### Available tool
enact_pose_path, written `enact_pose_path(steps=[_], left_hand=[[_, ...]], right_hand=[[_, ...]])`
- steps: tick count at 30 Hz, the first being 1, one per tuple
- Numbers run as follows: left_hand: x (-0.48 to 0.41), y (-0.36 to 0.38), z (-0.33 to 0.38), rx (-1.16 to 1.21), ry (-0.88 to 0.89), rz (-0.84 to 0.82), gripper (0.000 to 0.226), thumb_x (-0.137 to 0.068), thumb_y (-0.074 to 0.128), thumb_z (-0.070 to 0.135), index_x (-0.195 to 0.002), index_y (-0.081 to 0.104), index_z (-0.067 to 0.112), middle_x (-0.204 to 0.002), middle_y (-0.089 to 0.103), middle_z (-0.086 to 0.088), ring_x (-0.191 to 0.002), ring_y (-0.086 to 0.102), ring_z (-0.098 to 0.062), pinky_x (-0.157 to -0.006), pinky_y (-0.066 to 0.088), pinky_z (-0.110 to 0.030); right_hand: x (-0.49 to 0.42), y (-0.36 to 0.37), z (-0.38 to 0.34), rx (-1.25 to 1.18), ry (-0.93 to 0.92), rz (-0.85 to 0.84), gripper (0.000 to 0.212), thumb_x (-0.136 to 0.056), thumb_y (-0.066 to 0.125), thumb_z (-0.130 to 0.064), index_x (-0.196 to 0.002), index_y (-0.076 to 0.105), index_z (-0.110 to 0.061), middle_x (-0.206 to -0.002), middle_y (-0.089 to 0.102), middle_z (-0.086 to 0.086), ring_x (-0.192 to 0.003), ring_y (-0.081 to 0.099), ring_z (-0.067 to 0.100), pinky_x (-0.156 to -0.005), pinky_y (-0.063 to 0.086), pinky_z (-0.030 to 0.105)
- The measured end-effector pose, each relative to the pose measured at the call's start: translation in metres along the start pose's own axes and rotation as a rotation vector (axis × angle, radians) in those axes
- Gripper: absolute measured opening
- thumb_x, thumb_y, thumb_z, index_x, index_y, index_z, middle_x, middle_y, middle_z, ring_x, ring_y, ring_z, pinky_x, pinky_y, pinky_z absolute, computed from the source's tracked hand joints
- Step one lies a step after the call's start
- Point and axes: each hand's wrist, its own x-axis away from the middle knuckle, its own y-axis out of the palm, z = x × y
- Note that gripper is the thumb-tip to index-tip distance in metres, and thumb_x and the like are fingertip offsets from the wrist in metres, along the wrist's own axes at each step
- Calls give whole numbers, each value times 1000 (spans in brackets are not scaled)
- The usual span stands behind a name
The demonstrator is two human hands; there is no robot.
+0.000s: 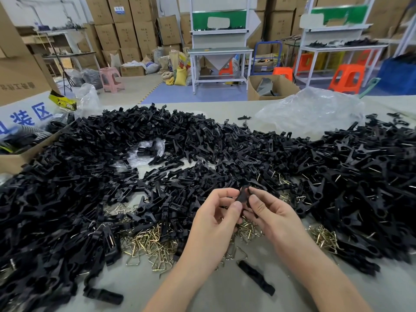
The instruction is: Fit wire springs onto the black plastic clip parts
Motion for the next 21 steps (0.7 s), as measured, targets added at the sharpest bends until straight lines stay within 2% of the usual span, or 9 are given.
enact_pose_path(steps=[5, 9, 11, 13, 14, 16, 18, 21], left_hand=[[0, 0, 0, 2, -16, -14, 15, -99, 61, 13, -109, 66, 23, -91, 71, -2, -77, 67, -5, -71, 53, -20], [1, 1, 0, -11, -21, -2, 14, -99, 62, 14, -107, 66, 25, -88, 70, -2, -74, 67, -5, -65, 52, -18], [1, 1, 1, -12, -35, -13, 12, -98, 63, 18, -106, 66, 27, -87, 69, -6, -70, 64, -10, -58, 53, -22], [1, 0, 1, -22, -32, -18, 11, -98, 63, 19, -105, 66, 28, -87, 70, -7, -72, 65, -17, -60, 55, -29], [2, 0, 0, -35, -21, -19, 11, -98, 64, 19, -105, 66, 28, -88, 70, -5, -76, 67, -19, -64, 56, -31], [2, -1, -1, -68, 0, -34, 14, -99, 63, 19, -104, 66, 32, -90, 71, 1, -81, 68, -17, -71, 57, -31], [3, -3, -3, -98, 14, -49, 18, -99, 62, 21, -103, 66, 38, -91, 72, 5, -82, 68, -12, -71, 57, -30], [3, -4, -3, -141, 40, -54, 22, -101, 60, 22, -104, 66, 43, -92, 71, 8, -79, 68, -18, -67, 57, -30]], right_hand=[[0, 0, 0, -62, 26, -16, 27, -81, 71, -31, -107, 78, -27, -113, 76, 11, -104, 73, 21, -85, 58, 24], [0, 0, -1, -78, 19, -15, 24, -79, 72, -30, -102, 79, -27, -102, 78, 7, -97, 75, 19, -83, 59, 25], [0, 1, -1, -83, 20, -19, 22, -79, 71, -27, -99, 79, -29, -96, 78, 6, -93, 75, 17, -80, 59, 23], [1, 2, -2, -75, 20, -20, 23, -75, 75, -30, -98, 79, -31, -93, 77, 6, -89, 75, 16, -77, 58, 22], [2, 2, -3, -74, 18, -30, 27, -73, 80, -35, -100, 79, -31, -94, 77, 8, -89, 75, 17, -78, 59, 23], [3, 0, -4, -74, 11, -76, 49, -66, 91, -45, -110, 77, -29, -104, 77, 12, -96, 75, 23, -84, 59, 27], [4, -2, -4, -60, 11, -112, 66, -61, 93, -52, -120, 73, -30, -114, 75, 14, -106, 73, 27, -92, 58, 32], [4, -3, -5, -76, 1, -105, 70, -56, 95, -54, -117, 75, -26, -110, 75, 12, -104, 73, 28, -89, 58, 31]])
